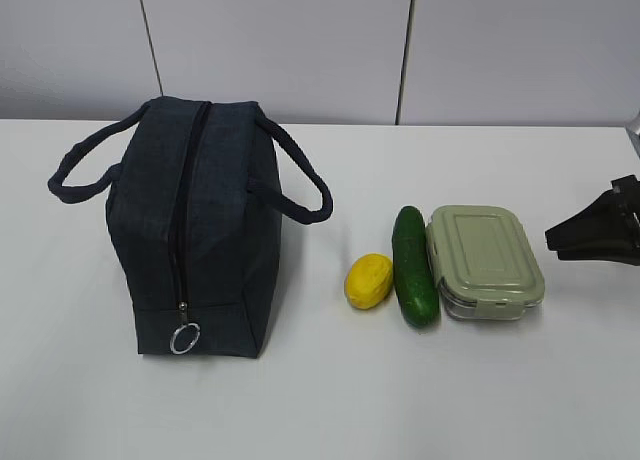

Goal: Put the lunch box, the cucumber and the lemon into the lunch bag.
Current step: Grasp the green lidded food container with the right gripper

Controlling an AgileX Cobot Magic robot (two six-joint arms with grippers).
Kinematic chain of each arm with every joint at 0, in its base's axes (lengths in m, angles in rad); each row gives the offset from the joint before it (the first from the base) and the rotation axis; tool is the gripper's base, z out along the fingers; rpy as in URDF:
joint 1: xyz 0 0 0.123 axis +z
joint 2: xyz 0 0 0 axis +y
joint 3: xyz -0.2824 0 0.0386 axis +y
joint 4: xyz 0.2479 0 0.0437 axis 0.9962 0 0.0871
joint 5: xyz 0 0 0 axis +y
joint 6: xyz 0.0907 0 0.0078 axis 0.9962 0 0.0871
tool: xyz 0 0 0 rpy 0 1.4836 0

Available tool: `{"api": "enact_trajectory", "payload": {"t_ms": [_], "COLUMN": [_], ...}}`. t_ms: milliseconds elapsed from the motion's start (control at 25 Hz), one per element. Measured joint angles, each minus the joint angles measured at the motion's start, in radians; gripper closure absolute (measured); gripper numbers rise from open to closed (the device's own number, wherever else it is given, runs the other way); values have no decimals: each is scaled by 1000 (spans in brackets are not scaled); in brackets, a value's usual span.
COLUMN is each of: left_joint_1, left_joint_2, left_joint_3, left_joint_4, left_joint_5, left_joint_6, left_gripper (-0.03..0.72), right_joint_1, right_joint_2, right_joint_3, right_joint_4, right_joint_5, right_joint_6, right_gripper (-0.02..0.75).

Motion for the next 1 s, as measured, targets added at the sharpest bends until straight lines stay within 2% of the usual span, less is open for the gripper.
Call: {"api": "enact_trajectory", "payload": {"t_ms": [120, 320, 440, 640, 1000], "left_joint_1": [0, 0, 0, 0, 0], "left_joint_2": [0, 0, 0, 0, 0], "left_joint_3": [0, 0, 0, 0, 0], "left_joint_4": [0, 0, 0, 0, 0], "left_joint_5": [0, 0, 0, 0, 0], "left_joint_6": [0, 0, 0, 0, 0], "left_gripper": [452, 452, 452, 452, 452], "right_joint_1": [0, 0, 0, 6, 7], "right_joint_2": [35, 59, 76, 97, 106], "right_joint_3": [-17, -22, -22, -24, -44], "right_joint_4": [15, 57, 78, 91, 87], "right_joint_5": [0, 0, 0, 0, -2], "right_joint_6": [-39, -94, -98, -100, -69], "right_gripper": [463, 269, 200, 148, 140]}}
